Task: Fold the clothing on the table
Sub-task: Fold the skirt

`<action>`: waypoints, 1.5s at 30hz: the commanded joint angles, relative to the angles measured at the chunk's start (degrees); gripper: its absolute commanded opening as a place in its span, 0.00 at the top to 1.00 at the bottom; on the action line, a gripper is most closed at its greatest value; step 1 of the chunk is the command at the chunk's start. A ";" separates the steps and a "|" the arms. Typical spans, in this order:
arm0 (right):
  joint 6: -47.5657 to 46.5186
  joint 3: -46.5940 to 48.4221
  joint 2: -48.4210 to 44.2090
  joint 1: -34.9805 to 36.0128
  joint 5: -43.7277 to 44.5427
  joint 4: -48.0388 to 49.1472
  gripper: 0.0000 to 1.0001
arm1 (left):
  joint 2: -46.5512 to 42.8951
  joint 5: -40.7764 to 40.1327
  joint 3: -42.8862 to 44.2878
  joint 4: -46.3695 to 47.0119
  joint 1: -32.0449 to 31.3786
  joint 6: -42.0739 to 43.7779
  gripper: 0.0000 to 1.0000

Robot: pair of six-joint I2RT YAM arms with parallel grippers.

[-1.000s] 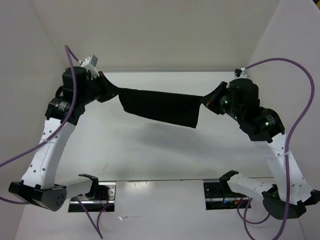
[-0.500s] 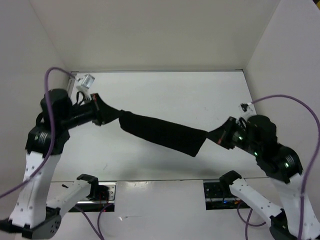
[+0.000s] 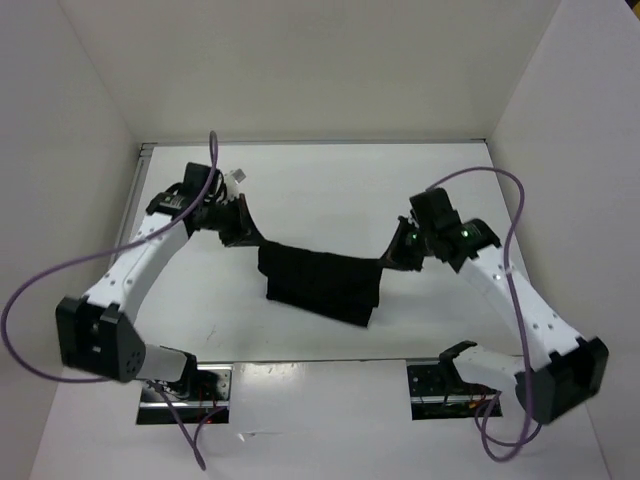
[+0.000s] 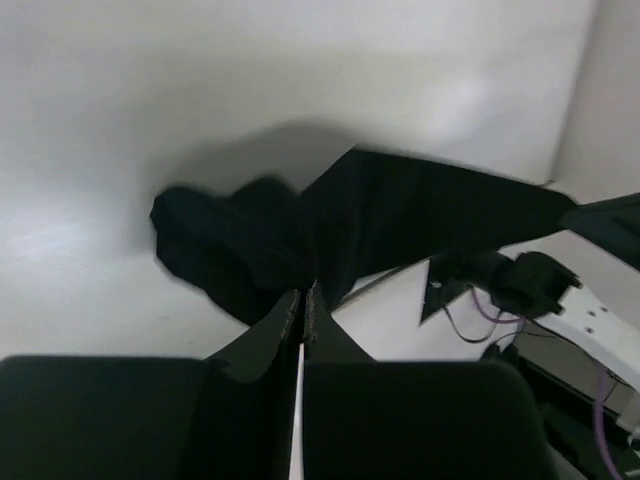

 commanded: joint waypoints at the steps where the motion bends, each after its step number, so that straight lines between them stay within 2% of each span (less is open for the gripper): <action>1: -8.42 12.52 8.80 -4.89 2.95 6.75 1.00 | 8.70 -3.61 13.35 0.83 0.56 5.58 1.00; 4: -10.46 25.39 14.80 -6.40 6.54 4.83 1.00 | 13.03 -4.83 27.95 -2.68 2.14 6.90 1.00; 6: -11.78 32.14 16.83 -7.81 7.17 3.68 1.00 | 13.66 -4.84 32.70 -3.30 3.63 6.90 1.00; 8: -11.78 33.76 18.16 -8.33 7.17 3.15 1.00 | 14.19 -5.37 33.87 -3.30 4.16 6.90 1.00; 10: -11.78 30.44 18.16 -8.33 5.00 4.53 1.00 | 12.18 -4.85 29.58 -1.39 4.16 6.90 1.00; 11: -11.26 28.16 17.47 -8.33 4.37 5.16 1.00 | 11.39 -4.84 22.77 -0.07 4.16 6.03 1.00; 14: -8.90 12.82 15.36 -7.29 1.29 7.26 1.00 | 9.53 -1.77 10.00 4.94 3.55 3.84 1.00; 15: -8.01 9.63 14.74 -6.32 1.29 7.27 1.00 | 8.84 -1.25 1.87 7.31 3.03 3.13 1.00; 17: -6.08 1.39 12.98 -4.13 1.29 7.27 1.00 | 8.31 -1.24 -5.12 8.73 1.71 1.11 0.98; 18: -3.64 -1.02 12.37 -1.85 1.29 6.14 0.94 | 8.30 -1.24 -10.64 8.74 1.18 0.50 0.74; 19: -2.39 -5.04 10.62 -0.87 1.29 5.09 0.84 | 7.61 -1.24 -12.78 8.74 0.39 -0.03 0.60; 21: 0.50 -7.45 7.81 0.62 2.24 0.28 0.62 | 5.34 -2.47 -15.43 5.95 0.38 -0.04 0.44; 22: 1.22 -7.46 5.96 1.24 3.21 -1.67 0.58 | 4.01 -3.25 -15.96 4.62 0.38 -0.04 0.30; 23: 1.83 -6.93 2.20 1.25 5.83 -3.69 0.56 | 2.43 -4.91 -15.97 3.39 0.38 -0.73 0.20; 25: 2.89 -4.39 -0.37 1.25 7.96 -7.92 0.51 | -2.23 -6.59 -13.61 1.01 0.38 -1.35 0.13; 27: 2.89 -0.61 -0.91 0.54 9.45 -8.46 0.51 | -3.73 -8.70 -9.06 1.00 1.26 -2.06 0.09; 32: 1.58 2.30 6.02 0.02 12.97 -2.50 0.51 | 1.09 -10.90 -1.91 8.98 1.97 -2.06 0.09; 35: -1.67 4.67 13.22 -2.70 13.50 2.51 0.51 | 7.92 -9.60 0.02 19.16 1.97 -0.13 0.10; 38: -5.09 7.30 20.08 -5.86 14.12 6.65 0.51 | 16.43 -7.48 3.97 20.60 1.97 3.91 0.15; 41: -7.90 8.98 25.36 -9.55 12.63 10.86 0.51 | 23.39 -6.95 8.81 21.30 1.97 7.78 0.26; 45: -10.81 11.61 31.60 -13.51 9.99 14.03 0.51 | 28.60 -8.45 10.05 24.55 1.97 9.89 0.27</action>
